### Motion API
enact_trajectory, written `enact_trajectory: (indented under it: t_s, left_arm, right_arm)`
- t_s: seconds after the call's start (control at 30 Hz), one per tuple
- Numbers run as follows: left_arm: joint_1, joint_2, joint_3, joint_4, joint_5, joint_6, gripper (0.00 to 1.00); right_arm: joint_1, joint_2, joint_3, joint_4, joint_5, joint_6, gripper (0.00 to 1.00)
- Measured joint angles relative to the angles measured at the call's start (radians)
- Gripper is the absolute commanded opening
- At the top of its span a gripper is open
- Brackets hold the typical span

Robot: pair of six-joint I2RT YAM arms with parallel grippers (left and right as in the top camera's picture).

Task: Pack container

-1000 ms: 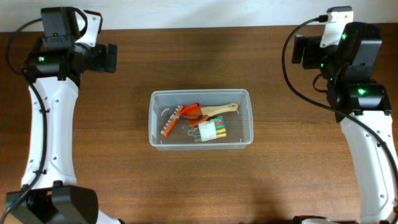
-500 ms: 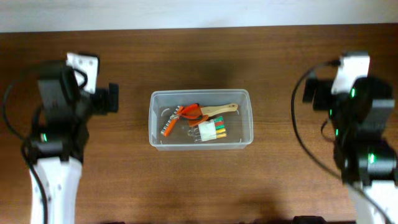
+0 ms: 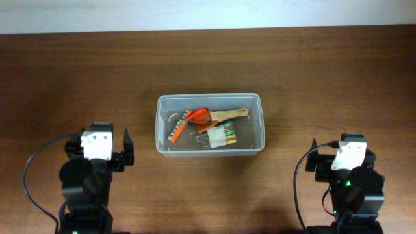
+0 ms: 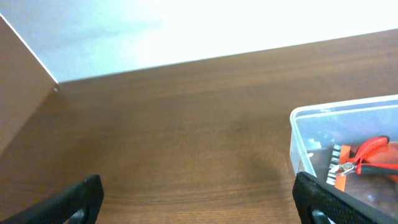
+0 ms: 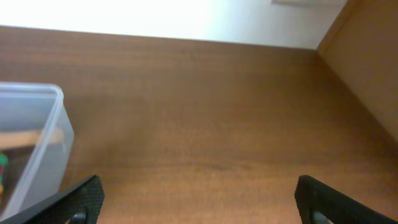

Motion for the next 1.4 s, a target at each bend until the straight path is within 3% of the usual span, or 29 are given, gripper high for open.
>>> enact_trajectory:
  t_s: [0.37, 1.03, 1.3, 1.4]
  left_arm:
    - [0.000, -0.079, -0.013, -0.031, 0.000, -0.003, 0.99]
    - [0.000, -0.079, -0.018, -0.450, 0.000, -0.003, 0.99]
    - [0.000, -0.079, -0.018, -0.501, 0.000, -0.003, 0.99]
    - [0.000, -0.079, -0.018, -0.501, 0.000, -0.003, 0.99]
  right_arm:
    - [0.000, -0.037, -0.021, -0.156, 0.000, 0.002, 0.99]
    - [0.013, -0.047, -0.022, -0.182, 0.003, 0.002, 0.99]
    - [0.062, -0.298, -0.025, -0.210, -0.066, 0.002, 0.99]
    - [0.063, -0.364, -0.076, -0.109, -0.081, 0.001, 0.99]
